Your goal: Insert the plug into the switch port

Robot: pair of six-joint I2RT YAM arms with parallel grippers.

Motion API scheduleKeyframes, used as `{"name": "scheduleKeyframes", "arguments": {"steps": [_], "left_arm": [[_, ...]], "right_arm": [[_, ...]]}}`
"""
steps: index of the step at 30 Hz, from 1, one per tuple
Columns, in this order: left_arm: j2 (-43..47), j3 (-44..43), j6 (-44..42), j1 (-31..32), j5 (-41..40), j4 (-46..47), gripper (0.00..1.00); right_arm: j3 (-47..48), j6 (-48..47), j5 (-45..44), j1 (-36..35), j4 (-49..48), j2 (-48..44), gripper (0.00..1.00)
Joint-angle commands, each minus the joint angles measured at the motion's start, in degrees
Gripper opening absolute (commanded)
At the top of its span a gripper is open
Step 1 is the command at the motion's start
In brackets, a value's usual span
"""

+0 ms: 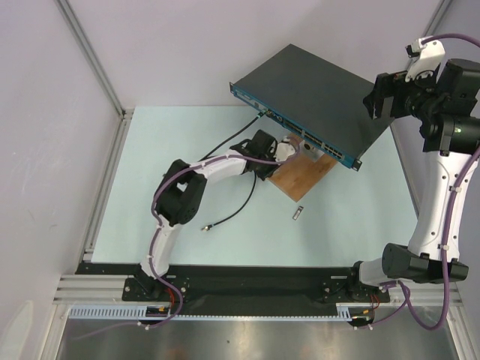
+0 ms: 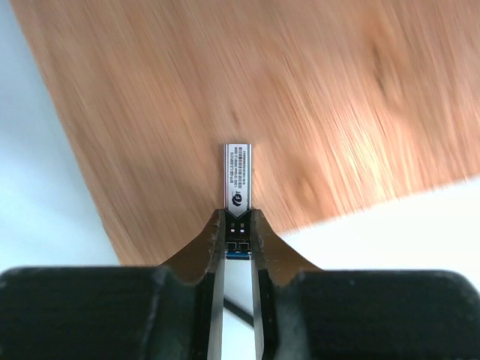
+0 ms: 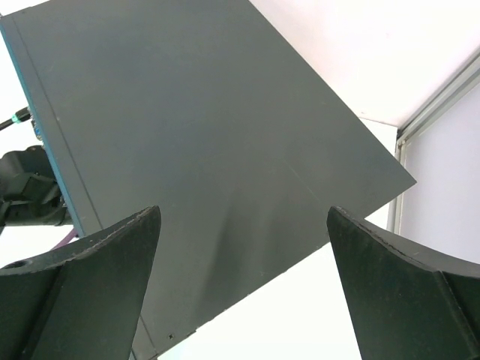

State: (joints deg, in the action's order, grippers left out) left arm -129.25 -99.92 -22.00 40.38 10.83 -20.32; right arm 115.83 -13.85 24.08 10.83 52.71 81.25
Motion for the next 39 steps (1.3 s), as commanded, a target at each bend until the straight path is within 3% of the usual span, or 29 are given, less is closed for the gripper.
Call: {"name": "scheduleKeyframes", "arguments": {"steps": [1, 5, 15, 23, 30, 39], "left_arm": [[5.0, 5.6, -0.2, 0.7, 0.4, -3.9, 0.06], [11.6, 11.2, 1.2, 0.7, 0.9, -4.0, 0.0], [28.0, 26.4, 5.9, 3.5, 3.4, -7.1, 0.0], [39.8, 28.4, 9.4, 6.0, 6.8, -12.7, 0.0], [49.3, 21.6, 11.7, 6.0, 13.2, -22.0, 0.0], [58.1, 20.5, 16.5, 5.9, 25.2, -22.0, 0.0]], "right_arm": [[1.0, -1.4, 1.6, -0.2, 0.4, -2.1, 1.0], [1.2, -2.0, 2.9, -0.2, 1.3, -2.7, 1.0], [1.6, -1.1, 3.6, 1.8, 1.1, -5.7, 1.0], [-0.2, -4.2, 10.3, 1.4, 5.4, -7.2, 1.0], [-6.4, -9.4, 10.5, -5.2, 7.0, -12.4, 1.0], [-16.4, -12.0, 9.2, -21.4, 4.8, -18.1, 1.0]]}}
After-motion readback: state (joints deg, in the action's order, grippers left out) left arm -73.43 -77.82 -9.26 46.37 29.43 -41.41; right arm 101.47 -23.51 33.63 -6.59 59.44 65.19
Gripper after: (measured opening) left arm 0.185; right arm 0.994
